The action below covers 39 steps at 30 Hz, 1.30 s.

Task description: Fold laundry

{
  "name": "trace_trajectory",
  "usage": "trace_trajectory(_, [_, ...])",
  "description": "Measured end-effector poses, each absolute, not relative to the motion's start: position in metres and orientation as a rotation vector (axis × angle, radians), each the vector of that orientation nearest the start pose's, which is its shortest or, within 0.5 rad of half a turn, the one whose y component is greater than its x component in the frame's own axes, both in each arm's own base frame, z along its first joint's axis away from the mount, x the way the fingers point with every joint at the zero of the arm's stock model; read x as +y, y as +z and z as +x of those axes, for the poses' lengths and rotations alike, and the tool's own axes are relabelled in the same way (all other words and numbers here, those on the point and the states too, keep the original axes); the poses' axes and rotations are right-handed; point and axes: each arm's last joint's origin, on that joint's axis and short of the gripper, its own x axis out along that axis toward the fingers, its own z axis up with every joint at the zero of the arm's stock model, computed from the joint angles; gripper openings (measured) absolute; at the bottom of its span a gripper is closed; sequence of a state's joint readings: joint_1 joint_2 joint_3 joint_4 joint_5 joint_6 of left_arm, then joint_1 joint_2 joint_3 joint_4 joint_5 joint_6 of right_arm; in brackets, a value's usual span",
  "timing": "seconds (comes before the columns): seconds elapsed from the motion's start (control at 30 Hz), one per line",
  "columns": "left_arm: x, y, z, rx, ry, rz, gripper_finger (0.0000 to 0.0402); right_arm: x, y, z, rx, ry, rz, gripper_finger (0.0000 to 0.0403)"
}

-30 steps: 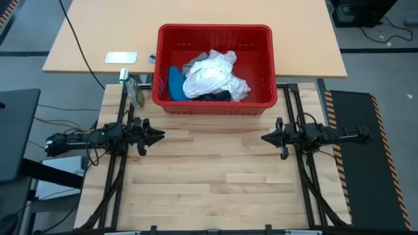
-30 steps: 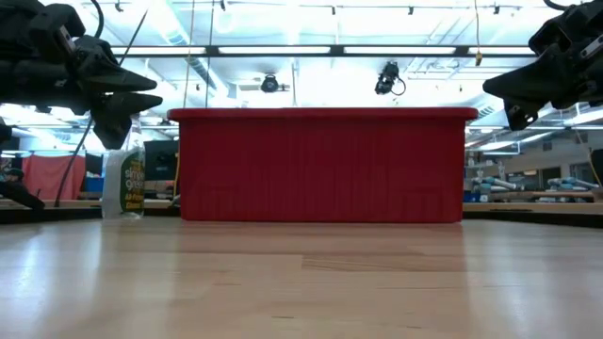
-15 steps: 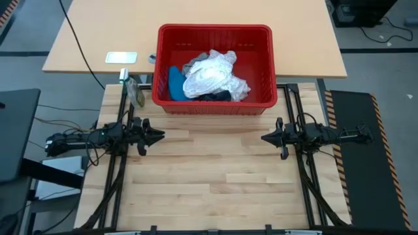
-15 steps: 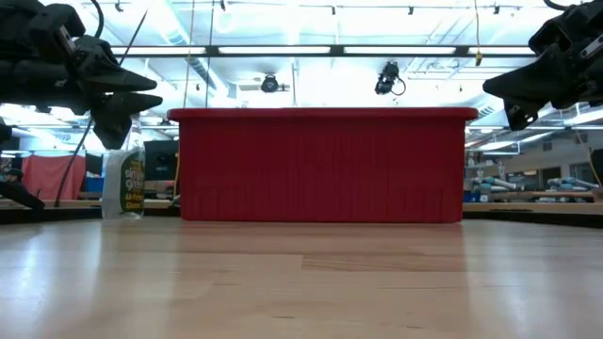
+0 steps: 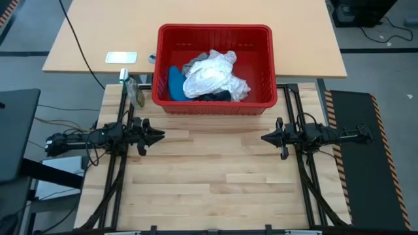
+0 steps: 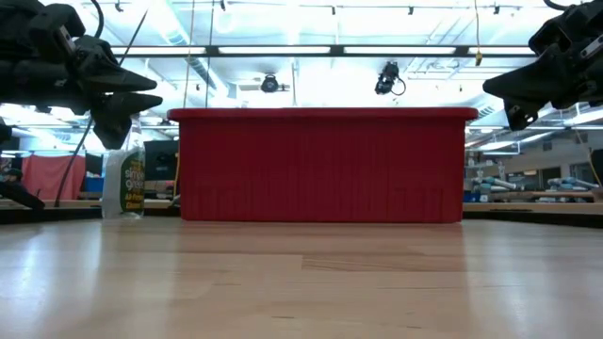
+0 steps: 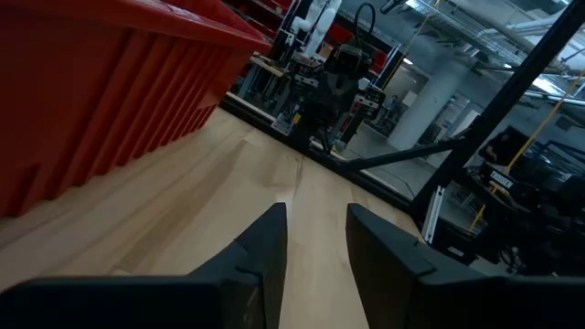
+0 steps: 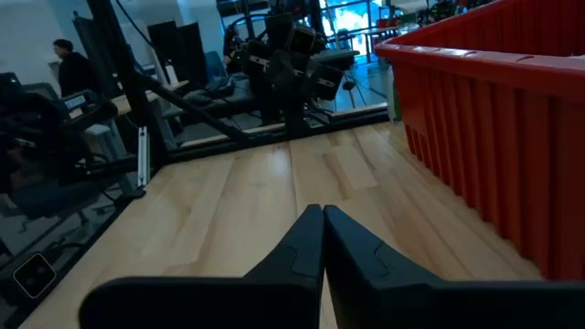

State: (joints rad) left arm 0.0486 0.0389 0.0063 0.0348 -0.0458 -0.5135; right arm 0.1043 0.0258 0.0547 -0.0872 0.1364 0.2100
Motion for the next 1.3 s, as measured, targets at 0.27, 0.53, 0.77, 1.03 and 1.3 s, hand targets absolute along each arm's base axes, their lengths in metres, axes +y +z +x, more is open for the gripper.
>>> trace_trajectory(0.27, [0.006,0.192,0.096,-0.302,0.005,-0.705,0.0117,0.006,0.172,0.095,0.053,-0.038,0.203,0.0017])
trace_trajectory(0.53, [0.011,0.214,0.085,-0.614,0.099,-0.725,0.0117,0.006,0.173,0.096,0.036,-0.049,0.198,0.0017])
trace_trajectory(0.77, [0.010,0.236,0.076,-0.762,0.118,-0.522,0.0117,-0.007,0.197,0.091,-0.307,-0.361,0.560,0.0017])
trace_trajectory(1.03, [0.018,0.277,0.126,-0.581,0.391,-0.531,0.0117,-0.012,0.201,0.089,-0.434,-0.423,0.791,0.0017])
trace_trajectory(1.3, [0.019,0.319,0.198,-0.482,0.241,-0.594,0.0117,-0.012,0.207,0.094,-0.378,-0.236,0.928,0.0007])
